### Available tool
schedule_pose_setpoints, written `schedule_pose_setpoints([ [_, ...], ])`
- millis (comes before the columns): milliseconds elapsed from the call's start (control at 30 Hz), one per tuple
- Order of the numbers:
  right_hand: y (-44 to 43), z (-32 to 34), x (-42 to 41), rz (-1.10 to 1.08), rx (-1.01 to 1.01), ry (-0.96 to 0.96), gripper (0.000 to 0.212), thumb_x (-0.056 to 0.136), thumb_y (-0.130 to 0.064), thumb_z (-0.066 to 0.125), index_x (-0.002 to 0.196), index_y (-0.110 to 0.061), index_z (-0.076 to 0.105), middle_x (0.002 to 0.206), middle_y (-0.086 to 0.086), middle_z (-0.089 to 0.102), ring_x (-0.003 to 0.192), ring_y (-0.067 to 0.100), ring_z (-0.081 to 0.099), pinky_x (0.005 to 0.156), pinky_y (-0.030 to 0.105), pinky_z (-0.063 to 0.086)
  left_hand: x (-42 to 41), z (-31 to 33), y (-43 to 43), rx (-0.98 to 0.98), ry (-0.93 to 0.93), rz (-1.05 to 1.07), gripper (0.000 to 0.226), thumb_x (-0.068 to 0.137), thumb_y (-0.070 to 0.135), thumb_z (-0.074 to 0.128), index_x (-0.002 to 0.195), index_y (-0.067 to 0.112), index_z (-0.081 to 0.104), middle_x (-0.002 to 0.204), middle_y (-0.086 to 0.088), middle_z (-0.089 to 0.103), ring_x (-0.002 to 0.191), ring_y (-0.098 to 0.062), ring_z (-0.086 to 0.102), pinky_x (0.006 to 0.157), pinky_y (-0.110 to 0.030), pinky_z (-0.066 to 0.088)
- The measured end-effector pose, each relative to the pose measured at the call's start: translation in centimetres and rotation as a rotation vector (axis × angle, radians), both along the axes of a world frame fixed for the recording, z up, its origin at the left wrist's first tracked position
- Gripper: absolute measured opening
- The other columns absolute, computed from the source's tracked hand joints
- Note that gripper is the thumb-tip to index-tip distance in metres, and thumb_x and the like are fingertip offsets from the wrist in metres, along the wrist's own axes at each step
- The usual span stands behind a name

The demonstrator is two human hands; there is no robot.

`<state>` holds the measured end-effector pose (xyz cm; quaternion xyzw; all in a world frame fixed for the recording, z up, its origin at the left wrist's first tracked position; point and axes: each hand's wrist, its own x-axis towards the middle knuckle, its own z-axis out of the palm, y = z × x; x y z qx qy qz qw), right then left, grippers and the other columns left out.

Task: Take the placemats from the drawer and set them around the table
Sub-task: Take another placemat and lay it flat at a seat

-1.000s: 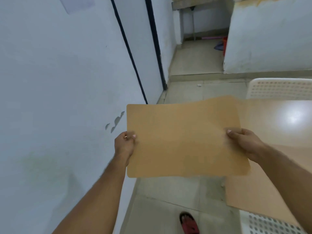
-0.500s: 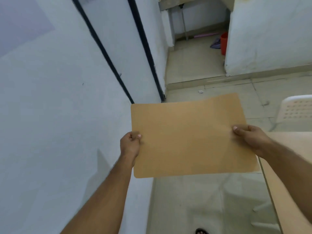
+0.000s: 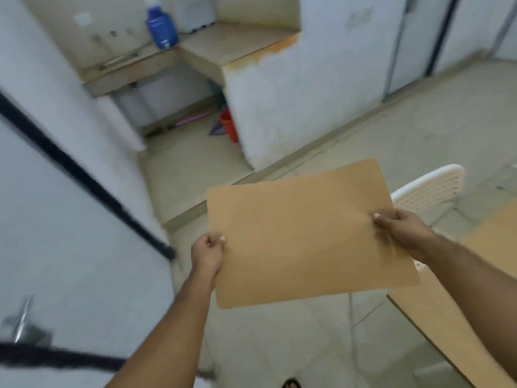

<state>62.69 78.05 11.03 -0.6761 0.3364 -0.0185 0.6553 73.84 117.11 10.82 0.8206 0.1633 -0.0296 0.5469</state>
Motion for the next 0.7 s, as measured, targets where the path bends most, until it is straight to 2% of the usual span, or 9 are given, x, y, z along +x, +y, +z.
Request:
schedule_pose_setpoints([
  [33,-1.1,0.2,0.4,-0.056,-0.007,-0.003,0.007,0.099,-0.018,0.062,0.097,-0.013,0.067,0.087,0.006,0.069,0.072,0.021,0.064,0.052,0.025,0.052,2.8,0.0,-1.7,-0.011,0.009,-0.059,0.010,0.095,0.016,0.064,0.105,0.018,0.064,0.105,-0.002,0.069,0.092,-0.022,0.064,0.081,-0.029,0.049],
  [100,-3.5,0.4,0.9,-0.175,-0.004,-0.016,0.008,0.098,-0.018,0.062,0.098,-0.012,0.067,0.089,0.007,0.069,0.074,0.022,0.064,0.061,0.029,0.053,8.3,0.0,-5.8,-0.040,0.019,-0.190,0.010,0.094,0.016,0.065,0.104,0.017,0.067,0.104,-0.003,0.071,0.091,-0.022,0.067,0.081,-0.031,0.052],
  [200,-7.0,-0.2,0.7,-0.366,-0.010,-0.016,0.011,0.097,-0.019,0.065,0.103,-0.010,0.068,0.089,0.007,0.069,0.075,0.025,0.064,0.071,0.034,0.052,15.1,-0.6,-12.6,-0.031,0.043,-0.388,0.005,0.092,0.018,0.066,0.095,0.020,0.069,0.103,-0.006,0.075,0.090,-0.023,0.071,0.086,-0.044,0.058],
  [300,-10.7,-1.3,-0.2,-0.560,-0.014,-0.017,0.011,0.096,-0.020,0.066,0.102,-0.011,0.069,0.089,0.008,0.069,0.074,0.026,0.063,0.074,0.036,0.052,19.6,-0.9,-21.1,-0.068,0.043,-0.563,0.016,0.091,0.019,0.067,0.106,0.017,0.070,0.104,-0.003,0.075,0.094,-0.024,0.071,0.089,-0.047,0.058],
  [433,-15.6,-2.4,-1.8,-0.768,0.019,-0.023,0.010,0.096,-0.024,0.066,0.099,-0.015,0.068,0.086,0.004,0.069,0.068,0.020,0.064,0.056,0.025,0.052,21.8,0.0,-32.2,-0.088,0.031,-0.727,0.024,0.094,0.019,0.066,0.117,0.013,0.067,0.107,-0.004,0.072,0.096,-0.023,0.069,0.089,-0.043,0.057],
  [567,-19.4,-2.8,-3.1,-0.946,0.037,-0.017,0.013,0.095,-0.028,0.068,0.096,-0.016,0.068,0.091,0.005,0.070,0.075,0.022,0.064,0.069,0.031,0.051,23.7,0.4,-42.1,-0.061,0.026,-0.888,0.022,0.094,0.022,0.066,0.115,0.016,0.066,0.110,-0.003,0.071,0.099,-0.022,0.068,0.089,-0.042,0.057],
  [700,-20.9,-2.5,-4.4,-1.136,0.049,-0.002,0.012,0.095,-0.027,0.068,0.088,-0.018,0.065,0.090,0.002,0.068,0.075,0.019,0.062,0.067,0.028,0.049,24.3,1.2,-51.2,-0.046,-0.006,-1.079,0.015,0.096,0.018,0.064,0.110,0.017,0.067,0.100,-0.001,0.070,0.088,-0.019,0.066,0.074,-0.029,0.052],
])
